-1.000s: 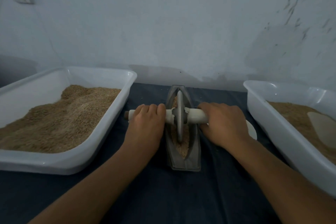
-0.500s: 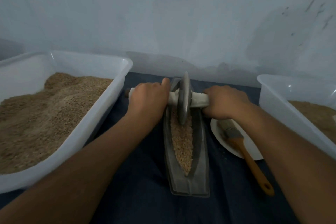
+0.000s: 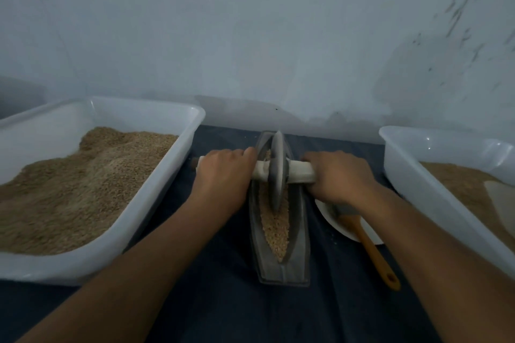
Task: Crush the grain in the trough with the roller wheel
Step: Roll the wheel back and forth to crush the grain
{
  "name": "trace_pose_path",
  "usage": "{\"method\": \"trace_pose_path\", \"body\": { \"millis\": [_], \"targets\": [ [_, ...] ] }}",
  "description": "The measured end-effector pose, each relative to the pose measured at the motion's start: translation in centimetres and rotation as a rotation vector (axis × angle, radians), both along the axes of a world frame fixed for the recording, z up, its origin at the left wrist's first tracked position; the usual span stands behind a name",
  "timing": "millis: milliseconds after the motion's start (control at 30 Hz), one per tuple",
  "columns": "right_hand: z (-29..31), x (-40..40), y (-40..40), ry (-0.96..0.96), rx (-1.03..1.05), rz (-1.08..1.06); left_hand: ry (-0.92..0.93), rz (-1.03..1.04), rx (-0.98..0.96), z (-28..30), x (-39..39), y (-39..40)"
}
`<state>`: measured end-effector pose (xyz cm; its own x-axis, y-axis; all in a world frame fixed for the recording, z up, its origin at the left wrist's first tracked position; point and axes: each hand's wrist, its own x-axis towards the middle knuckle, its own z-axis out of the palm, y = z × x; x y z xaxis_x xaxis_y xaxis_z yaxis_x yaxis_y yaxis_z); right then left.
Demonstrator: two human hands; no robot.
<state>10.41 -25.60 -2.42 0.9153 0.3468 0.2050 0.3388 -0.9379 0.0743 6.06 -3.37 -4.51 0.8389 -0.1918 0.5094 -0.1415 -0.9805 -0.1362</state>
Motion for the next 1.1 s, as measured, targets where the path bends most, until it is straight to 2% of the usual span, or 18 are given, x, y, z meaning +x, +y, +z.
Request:
{"method": "trace_pose_path", "body": {
  "millis": [267,433,633,833,1100],
  "targets": [
    [-0.9,-5.2,-0.5,-0.171,0.089,0.067,-0.046,-0.028,-0.031,-0.6,-4.9,-0.5],
    [-0.5,-7.0,0.0,-0.299,0.043,0.076,-0.008,-0.011,-0.033,-0.9,-6.2,-0.4],
    [-1.3,-7.3,-0.3,-0.329,0.094,0.063,-0.023,0.007,0.013,-1.1,-7.4,-0.6],
    [-1.9,-4.8,-0.8,-0.190,0.102,0.016,-0.028,-0.027,0.041,-0.6,-4.6,-1.0],
    [-0.3,0.7,0.2,0.023,0.006,-0.032,0.012,0.052,0.080,-0.2,-0.2,-0.4]
  ]
}}
